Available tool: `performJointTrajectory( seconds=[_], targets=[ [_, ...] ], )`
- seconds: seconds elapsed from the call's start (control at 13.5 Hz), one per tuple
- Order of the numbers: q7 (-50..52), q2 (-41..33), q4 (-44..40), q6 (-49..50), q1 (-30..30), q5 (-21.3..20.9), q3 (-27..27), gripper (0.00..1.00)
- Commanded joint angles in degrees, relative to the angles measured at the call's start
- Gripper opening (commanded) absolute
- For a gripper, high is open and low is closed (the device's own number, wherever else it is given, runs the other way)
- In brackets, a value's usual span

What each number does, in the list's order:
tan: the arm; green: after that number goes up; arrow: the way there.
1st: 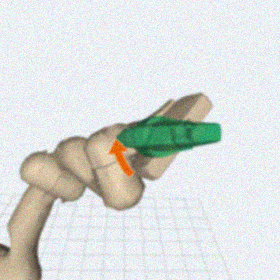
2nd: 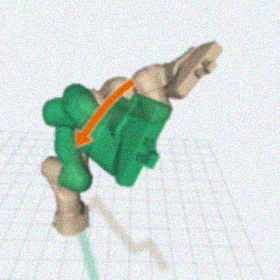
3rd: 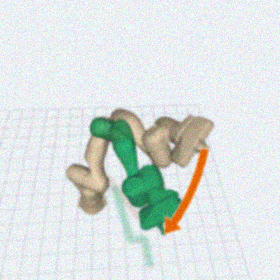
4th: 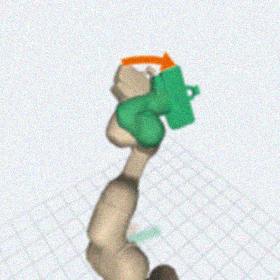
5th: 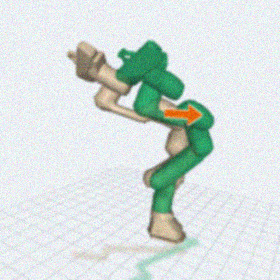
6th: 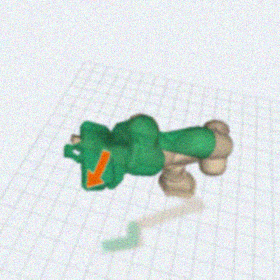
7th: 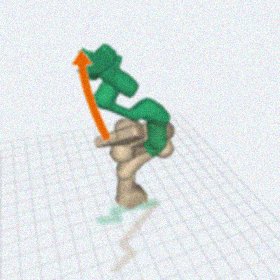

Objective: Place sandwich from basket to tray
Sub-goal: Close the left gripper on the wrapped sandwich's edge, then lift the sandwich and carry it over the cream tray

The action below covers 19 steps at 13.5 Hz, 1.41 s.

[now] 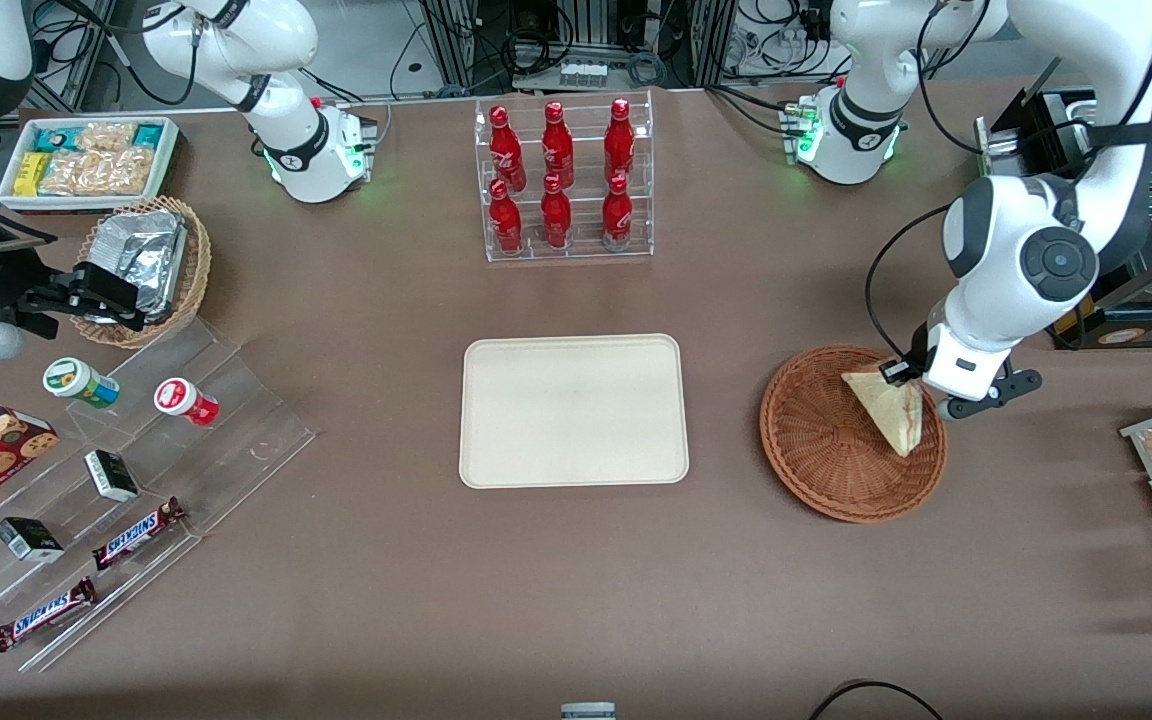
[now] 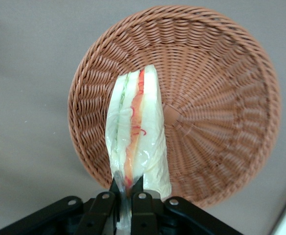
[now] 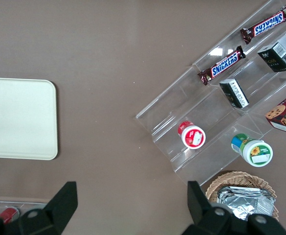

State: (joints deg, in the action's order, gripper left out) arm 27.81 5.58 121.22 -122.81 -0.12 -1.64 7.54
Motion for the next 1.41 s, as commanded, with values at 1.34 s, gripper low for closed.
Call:
performJointTrajectory(
  seconds=[1.34],
  targets=[
    [13.11,14.71,-21.01,12.68,-6.11,-13.83,24.78,0.0]
  ],
)
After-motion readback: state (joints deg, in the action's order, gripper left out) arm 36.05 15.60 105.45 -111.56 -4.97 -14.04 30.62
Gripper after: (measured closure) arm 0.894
